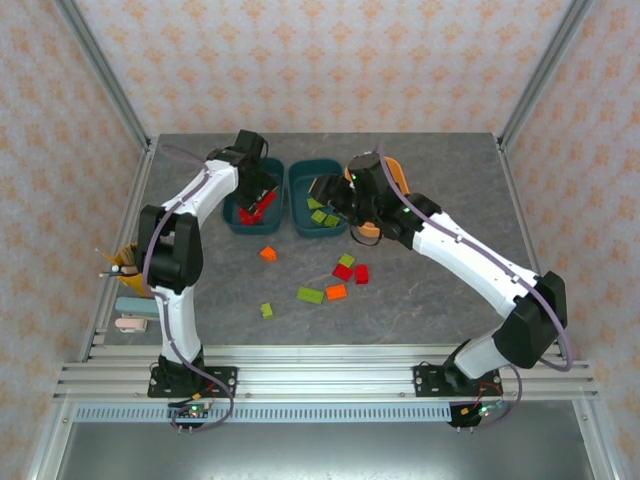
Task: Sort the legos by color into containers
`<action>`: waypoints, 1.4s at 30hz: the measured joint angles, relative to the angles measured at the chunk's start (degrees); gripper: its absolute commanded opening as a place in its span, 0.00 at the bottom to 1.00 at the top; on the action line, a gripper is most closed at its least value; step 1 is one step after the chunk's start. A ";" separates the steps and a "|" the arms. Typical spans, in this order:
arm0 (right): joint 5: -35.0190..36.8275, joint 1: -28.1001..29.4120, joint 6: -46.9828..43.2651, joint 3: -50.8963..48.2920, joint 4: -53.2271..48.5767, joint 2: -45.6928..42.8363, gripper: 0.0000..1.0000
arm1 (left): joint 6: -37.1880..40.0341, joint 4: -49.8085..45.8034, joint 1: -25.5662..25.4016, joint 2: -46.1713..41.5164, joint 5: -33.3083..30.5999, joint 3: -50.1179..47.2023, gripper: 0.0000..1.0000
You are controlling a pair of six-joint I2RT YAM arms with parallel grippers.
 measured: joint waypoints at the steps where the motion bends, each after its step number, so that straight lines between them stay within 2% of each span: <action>1: -0.15 -0.09 0.11 0.02 0.00 0.22 0.66 | -2.27 0.00 0.00 1.44 0.33 1.44 0.57; 5: -0.37 -0.39 0.22 0.02 0.00 0.94 0.66 | -10.36 -0.15 0.00 4.83 1.36 4.87 0.58; 12: -0.57 -0.90 0.61 0.02 0.00 1.57 0.66 | -20.65 -2.32 0.00 5.07 1.33 4.87 0.62; 17: -1.03 -1.03 1.05 0.28 0.04 2.38 0.66 | -24.41 -2.99 0.00 6.40 1.60 5.73 0.74; 22: -1.55 -1.03 1.22 0.52 -0.04 3.10 0.66 | -25.11 -3.91 0.00 9.60 2.01 7.48 0.77; 34: -2.38 -1.03 -1.95 4.48 -3.87 4.83 0.65 | -23.37 -7.13 0.00 9.20 0.92 13.64 0.89; 39: -0.15 0.17 -8.15 6.21 -9.40 5.01 0.65 | -18.73 -9.25 0.00 4.13 -1.84 14.40 0.95; 42: 1.73 3.56 -14.10 9.49 -13.25 6.91 0.65 | -13.75 -11.02 -0.22 -2.25 -4.31 14.19 0.98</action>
